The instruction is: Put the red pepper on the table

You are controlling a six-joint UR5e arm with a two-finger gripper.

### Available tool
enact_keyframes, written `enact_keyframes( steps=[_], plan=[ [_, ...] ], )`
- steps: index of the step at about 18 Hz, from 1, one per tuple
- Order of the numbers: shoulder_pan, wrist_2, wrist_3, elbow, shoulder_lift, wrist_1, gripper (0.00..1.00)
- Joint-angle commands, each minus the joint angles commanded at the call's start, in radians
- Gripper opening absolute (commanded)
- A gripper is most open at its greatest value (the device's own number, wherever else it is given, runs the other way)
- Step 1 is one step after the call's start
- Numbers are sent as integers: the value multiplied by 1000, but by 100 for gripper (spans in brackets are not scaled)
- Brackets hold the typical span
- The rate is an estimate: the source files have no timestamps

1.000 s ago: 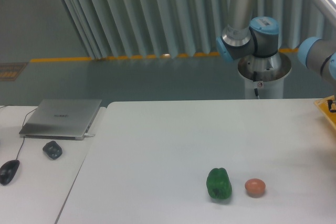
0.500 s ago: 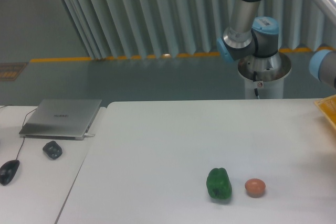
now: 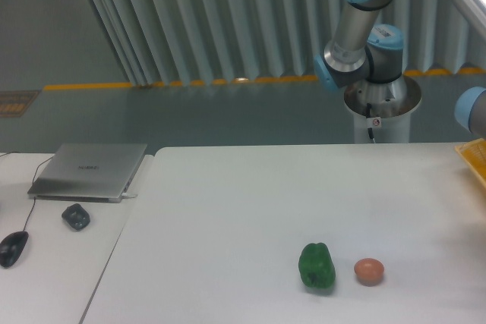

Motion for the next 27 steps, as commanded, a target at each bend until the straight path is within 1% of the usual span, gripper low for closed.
enact_keyframes(
  steps=[8, 15, 16, 19, 20, 21, 23, 25, 27],
  plan=[
    [2, 6, -12, -31, -9, -6, 100],
    [2, 3, -17, -37, -11, -6, 100],
    [2, 3, -17, -37, -11, -6, 98],
    [2, 2, -17, -35, -11, -6, 83],
    [2, 2, -21, -35, -12, -8, 81],
    [2, 0, -31, -35, -12, -9, 74],
    [2, -5, -38, -35, -12, -9, 73],
    [3, -8, -38, -31, -11, -17, 67],
    [5, -14, -38, -26, -9, -32, 65]
  ],
)
